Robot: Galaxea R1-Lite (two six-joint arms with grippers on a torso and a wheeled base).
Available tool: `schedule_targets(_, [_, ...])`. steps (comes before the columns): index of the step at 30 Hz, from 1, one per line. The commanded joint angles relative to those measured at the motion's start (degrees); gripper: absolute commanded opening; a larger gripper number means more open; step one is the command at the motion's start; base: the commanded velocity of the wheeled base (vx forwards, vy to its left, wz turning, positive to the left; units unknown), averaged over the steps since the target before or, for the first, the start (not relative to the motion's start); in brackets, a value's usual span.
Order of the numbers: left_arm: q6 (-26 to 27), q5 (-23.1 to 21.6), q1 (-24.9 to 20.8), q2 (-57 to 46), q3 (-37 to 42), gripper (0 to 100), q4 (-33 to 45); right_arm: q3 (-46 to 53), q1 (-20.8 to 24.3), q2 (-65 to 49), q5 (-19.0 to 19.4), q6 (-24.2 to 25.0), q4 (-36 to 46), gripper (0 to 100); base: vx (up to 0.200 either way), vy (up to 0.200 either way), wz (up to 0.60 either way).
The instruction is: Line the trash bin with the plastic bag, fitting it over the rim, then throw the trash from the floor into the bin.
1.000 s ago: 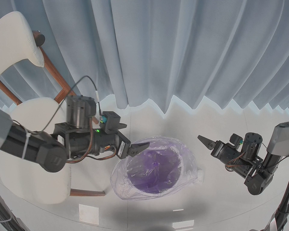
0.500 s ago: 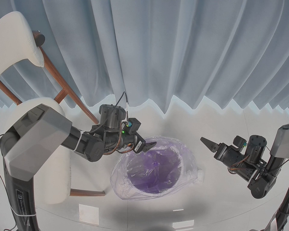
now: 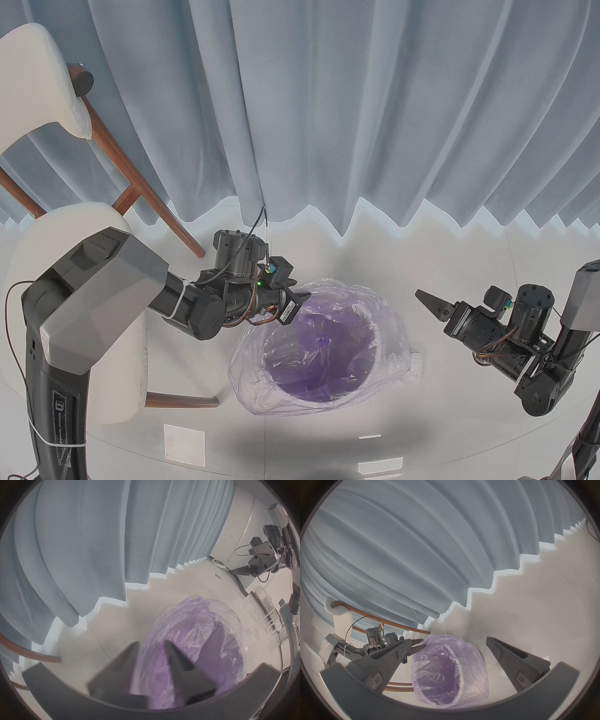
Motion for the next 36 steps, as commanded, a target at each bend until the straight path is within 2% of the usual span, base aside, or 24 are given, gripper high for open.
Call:
schedule_targets(1, [-0.4,0.0,0.1,0.0,-0.2,0,0.0,0.0,0.0,0.3,0.0,0.0,0.0,100,0.000,0.000,0.00])
schedule_targets(10, [-1.0,0.2,2.2,0.2,-4.1,0,0.2,0.0,0.4,0.3,0.0,-0.1,0.0,100,0.000,0.000,0.00])
schedule_targets(16, [-2.0,2.0,4.0,3.2,-7.0,0,0.2,0.3,0.4,0.0,-0.1,-0.1,-0.1,100,0.000,0.000,0.00])
schedule_targets(25, [-2.1,6.0,4.2,8.8,-10.2,0,-0.5,0.8,0.4,-0.1,-0.1,-0.2,-0.1,100,0.000,0.000,0.00])
schedule_targets(33, [-2.1,6.8,4.0,12.7,-11.8,0,-0.5,3.1,0.6,0.2,0.0,-0.3,-0.1,100,0.000,0.000,0.00])
schedule_targets(35, [-2.1,7.2,4.1,13.1,-11.8,0,-0.8,5.3,1.2,1.9,0.1,-1.0,0.1,100,0.000,0.000,0.00])
schedule_targets(36, [-2.2,7.1,4.1,13.0,-11.8,0,-1.4,6.5,1.1,5.1,0.4,-2.9,-0.5,100,0.000,0.000,0.00])
